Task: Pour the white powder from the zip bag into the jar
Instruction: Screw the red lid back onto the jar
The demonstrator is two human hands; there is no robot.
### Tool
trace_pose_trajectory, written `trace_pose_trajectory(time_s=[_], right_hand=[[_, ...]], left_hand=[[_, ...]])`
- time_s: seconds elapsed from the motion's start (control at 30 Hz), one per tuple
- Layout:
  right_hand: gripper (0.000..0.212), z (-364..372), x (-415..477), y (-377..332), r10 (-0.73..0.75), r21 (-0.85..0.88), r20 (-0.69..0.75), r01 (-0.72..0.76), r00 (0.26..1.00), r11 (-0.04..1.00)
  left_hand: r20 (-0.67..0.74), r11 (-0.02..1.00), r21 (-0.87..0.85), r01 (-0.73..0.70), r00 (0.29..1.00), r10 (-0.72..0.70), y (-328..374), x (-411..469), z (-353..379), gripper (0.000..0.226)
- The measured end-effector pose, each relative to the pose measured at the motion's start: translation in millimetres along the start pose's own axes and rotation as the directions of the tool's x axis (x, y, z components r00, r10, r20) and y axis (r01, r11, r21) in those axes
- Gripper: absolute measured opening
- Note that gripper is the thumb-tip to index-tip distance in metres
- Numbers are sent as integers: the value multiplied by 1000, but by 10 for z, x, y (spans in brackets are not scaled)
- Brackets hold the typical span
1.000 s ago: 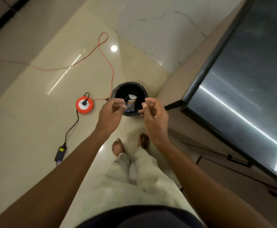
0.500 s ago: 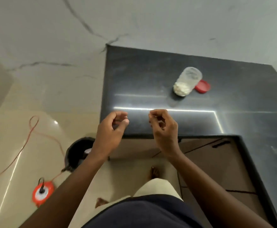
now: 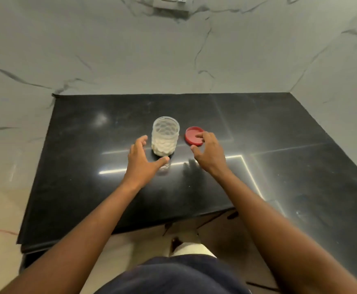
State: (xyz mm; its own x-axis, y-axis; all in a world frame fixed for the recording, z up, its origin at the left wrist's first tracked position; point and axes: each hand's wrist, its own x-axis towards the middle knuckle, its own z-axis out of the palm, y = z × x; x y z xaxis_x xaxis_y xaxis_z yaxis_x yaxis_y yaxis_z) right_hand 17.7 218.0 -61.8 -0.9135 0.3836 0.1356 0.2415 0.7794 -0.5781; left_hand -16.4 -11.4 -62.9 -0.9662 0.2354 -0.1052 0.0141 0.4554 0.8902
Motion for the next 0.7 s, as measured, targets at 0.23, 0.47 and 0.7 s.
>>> trace_pose_trajectory(time_s=[0.23, 0.47, 0.7], right_hand=[[98, -35, 990, 377, -40, -384, 563, 304, 826, 872], [83, 50, 1305, 355, -95, -366, 644, 415, 759, 833], [51, -258, 1147, -88, -60, 534, 139, -24, 988, 845]], left_hand=[[-114, 997, -81, 0, 993, -9, 101, 554, 454, 101], [-150, 999, -20, 31, 988, -34, 82, 655, 475, 86], [-156, 999, 20, 34, 987, -31, 70, 670, 463, 86]])
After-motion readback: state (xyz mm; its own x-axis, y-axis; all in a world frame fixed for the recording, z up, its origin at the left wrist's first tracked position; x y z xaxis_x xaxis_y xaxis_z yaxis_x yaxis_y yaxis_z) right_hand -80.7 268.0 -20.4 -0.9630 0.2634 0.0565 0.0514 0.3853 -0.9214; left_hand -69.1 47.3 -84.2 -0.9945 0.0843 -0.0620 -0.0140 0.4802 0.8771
